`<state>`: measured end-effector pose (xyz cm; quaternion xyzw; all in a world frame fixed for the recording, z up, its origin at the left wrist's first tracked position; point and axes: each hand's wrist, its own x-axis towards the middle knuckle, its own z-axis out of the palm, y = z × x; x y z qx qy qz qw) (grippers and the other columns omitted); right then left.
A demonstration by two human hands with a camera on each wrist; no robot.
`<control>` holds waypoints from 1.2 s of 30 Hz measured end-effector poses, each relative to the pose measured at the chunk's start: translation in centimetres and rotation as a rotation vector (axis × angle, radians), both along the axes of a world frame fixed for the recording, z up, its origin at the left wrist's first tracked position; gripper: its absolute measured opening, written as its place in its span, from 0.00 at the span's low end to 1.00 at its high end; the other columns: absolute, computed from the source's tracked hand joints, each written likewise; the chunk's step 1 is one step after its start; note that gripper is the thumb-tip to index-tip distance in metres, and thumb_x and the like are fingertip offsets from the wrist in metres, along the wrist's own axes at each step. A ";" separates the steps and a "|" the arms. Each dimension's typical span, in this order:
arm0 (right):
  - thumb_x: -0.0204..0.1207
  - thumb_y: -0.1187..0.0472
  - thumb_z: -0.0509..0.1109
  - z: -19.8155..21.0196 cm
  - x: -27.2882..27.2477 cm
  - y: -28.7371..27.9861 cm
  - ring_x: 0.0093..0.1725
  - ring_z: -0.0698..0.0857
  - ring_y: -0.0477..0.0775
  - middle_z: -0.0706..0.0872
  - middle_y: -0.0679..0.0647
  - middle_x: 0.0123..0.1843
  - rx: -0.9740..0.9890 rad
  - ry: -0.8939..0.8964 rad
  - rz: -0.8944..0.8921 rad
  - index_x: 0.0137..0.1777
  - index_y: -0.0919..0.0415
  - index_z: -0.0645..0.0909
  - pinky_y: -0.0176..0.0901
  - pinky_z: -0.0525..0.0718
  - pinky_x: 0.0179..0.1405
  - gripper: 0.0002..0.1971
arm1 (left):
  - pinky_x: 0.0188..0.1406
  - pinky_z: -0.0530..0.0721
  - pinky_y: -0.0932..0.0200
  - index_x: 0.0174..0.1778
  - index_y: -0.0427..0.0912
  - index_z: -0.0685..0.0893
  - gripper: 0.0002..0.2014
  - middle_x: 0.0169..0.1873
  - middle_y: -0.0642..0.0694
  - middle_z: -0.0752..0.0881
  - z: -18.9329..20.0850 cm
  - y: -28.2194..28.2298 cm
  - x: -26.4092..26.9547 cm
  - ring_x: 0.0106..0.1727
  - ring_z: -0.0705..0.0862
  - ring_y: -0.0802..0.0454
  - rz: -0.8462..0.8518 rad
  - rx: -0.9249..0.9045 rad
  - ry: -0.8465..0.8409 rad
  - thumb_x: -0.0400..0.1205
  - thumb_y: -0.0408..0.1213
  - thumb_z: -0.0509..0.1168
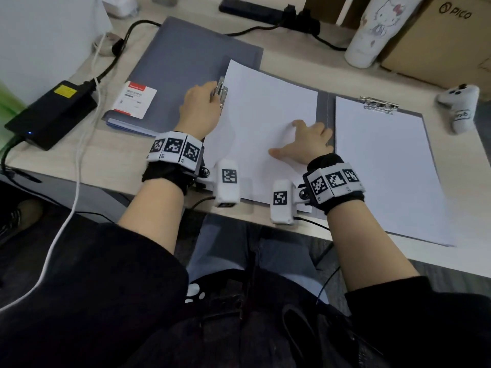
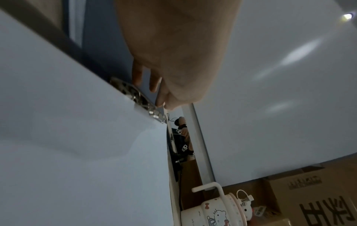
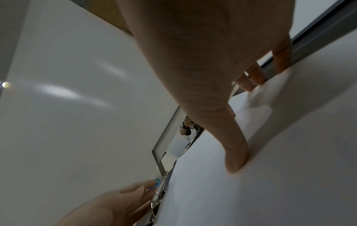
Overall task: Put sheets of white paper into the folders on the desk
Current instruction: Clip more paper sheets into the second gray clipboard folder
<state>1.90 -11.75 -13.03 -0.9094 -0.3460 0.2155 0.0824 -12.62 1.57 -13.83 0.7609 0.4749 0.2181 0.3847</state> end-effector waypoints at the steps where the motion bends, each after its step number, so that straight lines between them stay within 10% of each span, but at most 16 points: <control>1: 0.69 0.43 0.74 -0.1 0.0 0.0 0.78 0.56 0.66 0.60 0.65 0.76 -0.002 -0.005 -0.001 0.77 0.55 0.60 0.61 0.63 0.73 0.41 | 0.60 0.77 0.33 0.45 0.44 0.78 0.16 0.47 0.32 0.83 -0.3 0.4 0.4 0.55 0.79 0.29 -0.011 -0.027 -0.005 0.71 0.42 0.47; 4: 0.68 0.42 0.74 -0.2 0.2 0.1 0.78 0.55 0.66 0.59 0.64 0.75 -0.006 -0.013 -0.008 0.78 0.54 0.59 0.62 0.64 0.72 0.42 | 0.58 0.75 0.27 0.37 0.49 0.72 0.07 0.39 0.33 0.78 -0.2 0.8 1.1 0.50 0.77 0.25 -0.024 -0.086 -0.062 0.71 0.41 0.49; 8: 0.66 0.42 0.76 -0.4 0.5 0.2 0.78 0.55 0.66 0.59 0.63 0.75 0.014 0.007 -0.029 0.77 0.53 0.60 0.63 0.66 0.71 0.43 | 0.38 0.80 0.53 0.33 0.57 0.78 0.13 0.34 0.52 0.81 1.2 0.2 0.9 0.37 0.76 0.47 0.053 -0.114 -0.220 0.76 0.36 0.51; 11: 0.65 0.43 0.77 -0.5 0.6 0.3 0.77 0.56 0.65 0.59 0.62 0.74 0.038 0.026 -0.046 0.76 0.53 0.60 0.62 0.66 0.71 0.43 | 0.51 0.83 0.59 0.45 0.63 0.85 0.18 0.39 0.63 0.87 1.5 -0.4 0.3 0.45 0.84 0.58 0.108 -0.112 -0.353 0.82 0.33 0.56; 14: 0.65 0.44 0.78 -0.7 0.6 0.4 0.77 0.55 0.65 0.59 0.62 0.74 0.052 0.032 -0.053 0.76 0.52 0.61 0.60 0.65 0.72 0.43 | 0.58 0.83 0.64 0.60 0.44 0.85 0.15 0.50 0.54 0.87 1.0 -0.5 0.0 0.53 0.85 0.60 0.091 -0.082 -0.426 0.83 0.34 0.57; 20: 0.65 0.45 0.78 -1.1 0.7 0.3 0.77 0.56 0.65 0.59 0.62 0.75 0.101 0.060 -0.062 0.77 0.51 0.61 0.57 0.61 0.76 0.43 | 0.47 0.82 0.53 0.37 0.46 0.86 0.16 0.36 0.46 0.87 0.3 -0.7 -0.7 0.38 0.84 0.52 0.173 -0.041 -0.471 0.78 0.51 0.59; 30: 0.63 0.46 0.79 -1.9 0.8 0.2 0.77 0.56 0.62 0.57 0.59 0.76 0.164 0.064 -0.084 0.77 0.49 0.61 0.54 0.59 0.78 0.44 | 0.55 0.86 0.53 0.44 0.50 0.89 0.10 0.43 0.47 0.90 -1.4 -0.5 -2.1 0.48 0.88 0.45 0.346 -0.055 -0.327 0.71 0.39 0.64; 36: 0.64 0.45 0.78 -2.3 0.9 0.0 0.78 0.55 0.62 0.56 0.58 0.78 0.183 0.065 -0.086 0.77 0.47 0.61 0.52 0.58 0.77 0.43 | 0.13 0.64 0.72 0.47 0.47 0.86 0.07 0.26 0.50 0.78 -1.2 -0.3 -3.0 0.14 0.69 0.60 0.417 -0.298 -0.309 0.74 0.37 0.72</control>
